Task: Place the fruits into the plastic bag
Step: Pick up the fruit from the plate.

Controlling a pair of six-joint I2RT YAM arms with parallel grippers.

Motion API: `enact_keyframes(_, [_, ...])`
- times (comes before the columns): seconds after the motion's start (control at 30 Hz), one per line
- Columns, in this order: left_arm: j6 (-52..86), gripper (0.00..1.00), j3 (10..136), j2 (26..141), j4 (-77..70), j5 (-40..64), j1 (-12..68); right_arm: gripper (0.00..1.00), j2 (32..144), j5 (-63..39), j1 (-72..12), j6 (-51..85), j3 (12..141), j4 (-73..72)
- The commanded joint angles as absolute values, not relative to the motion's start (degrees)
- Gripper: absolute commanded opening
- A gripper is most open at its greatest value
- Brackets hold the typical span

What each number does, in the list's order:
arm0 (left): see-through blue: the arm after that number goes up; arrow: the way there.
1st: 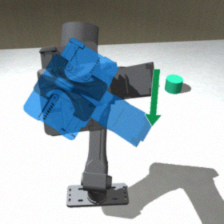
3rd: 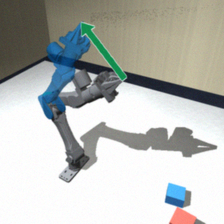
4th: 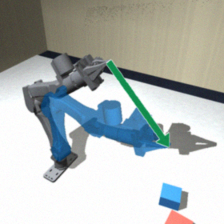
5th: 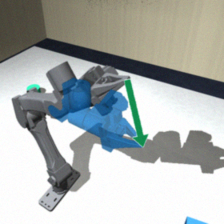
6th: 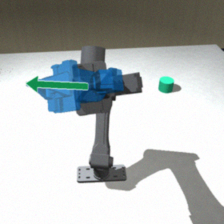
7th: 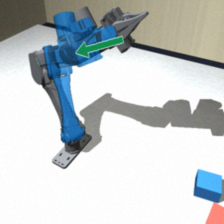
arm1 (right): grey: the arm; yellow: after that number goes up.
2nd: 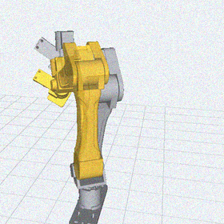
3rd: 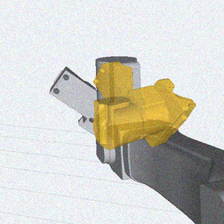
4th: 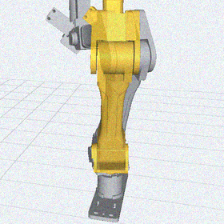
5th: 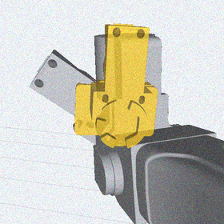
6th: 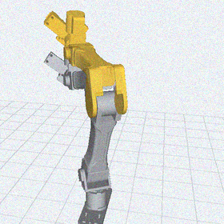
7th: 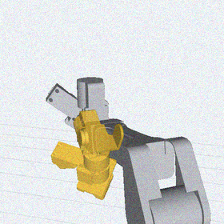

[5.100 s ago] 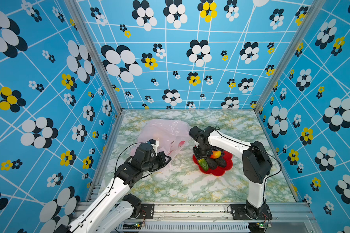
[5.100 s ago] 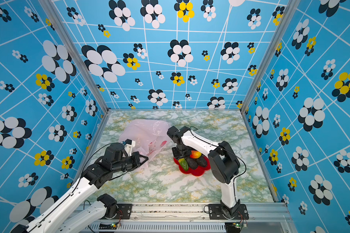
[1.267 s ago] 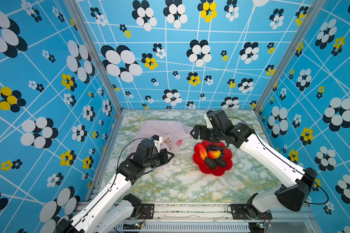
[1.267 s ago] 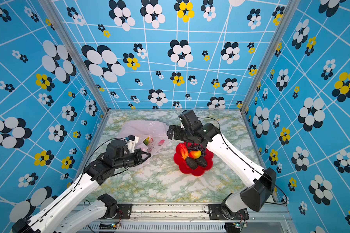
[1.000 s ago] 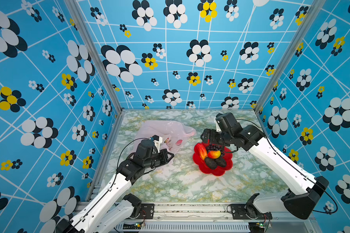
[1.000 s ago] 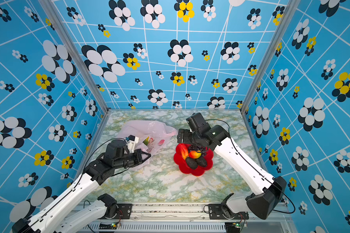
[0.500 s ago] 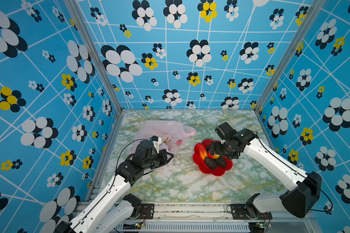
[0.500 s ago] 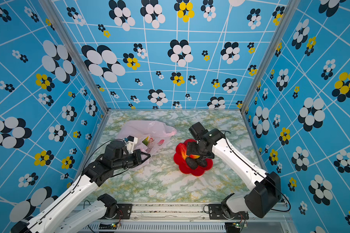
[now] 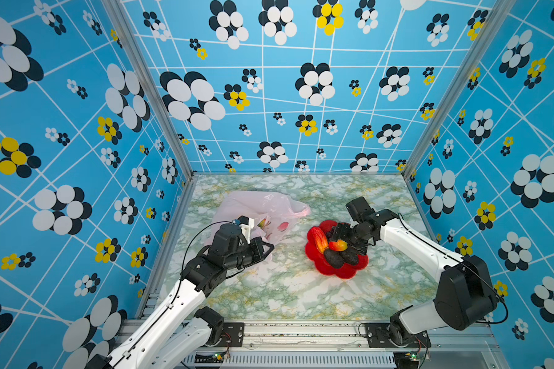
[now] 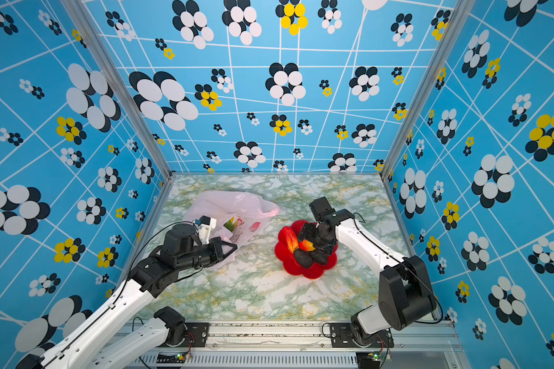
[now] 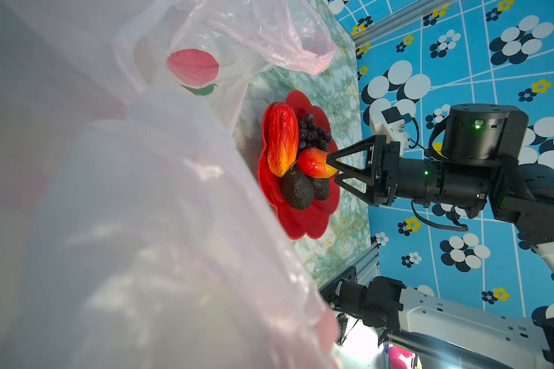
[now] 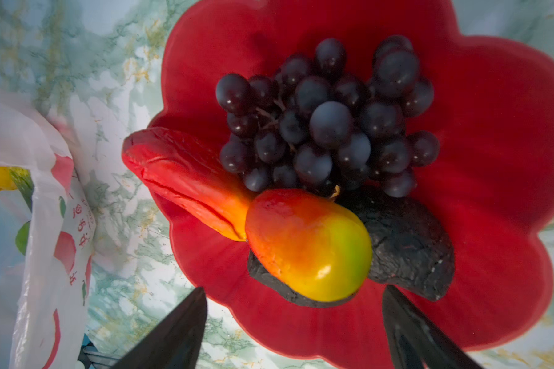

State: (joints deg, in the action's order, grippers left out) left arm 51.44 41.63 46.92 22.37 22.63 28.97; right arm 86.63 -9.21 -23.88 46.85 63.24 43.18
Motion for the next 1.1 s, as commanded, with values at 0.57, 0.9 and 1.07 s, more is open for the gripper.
enact_keyframes(0.57, [50.8, 0.00, 41.4, 46.6, 24.1, 21.5, 28.2, 0.59, 93.6, -9.3, -22.3, 47.1, 64.9, 42.5])
enact_keyframes(0.9, [51.1, 0.00, 41.3, 47.3, 22.9, 22.0, 28.2, 0.37, 88.6, -6.5, -22.1, 46.8, 64.5, 43.5])
enact_keyframes(1.07, [51.0, 0.00, 41.3, 47.2, 22.8, 22.3, 28.2, 0.36, 83.6, -5.8, -22.1, 47.8, 64.1, 43.5])
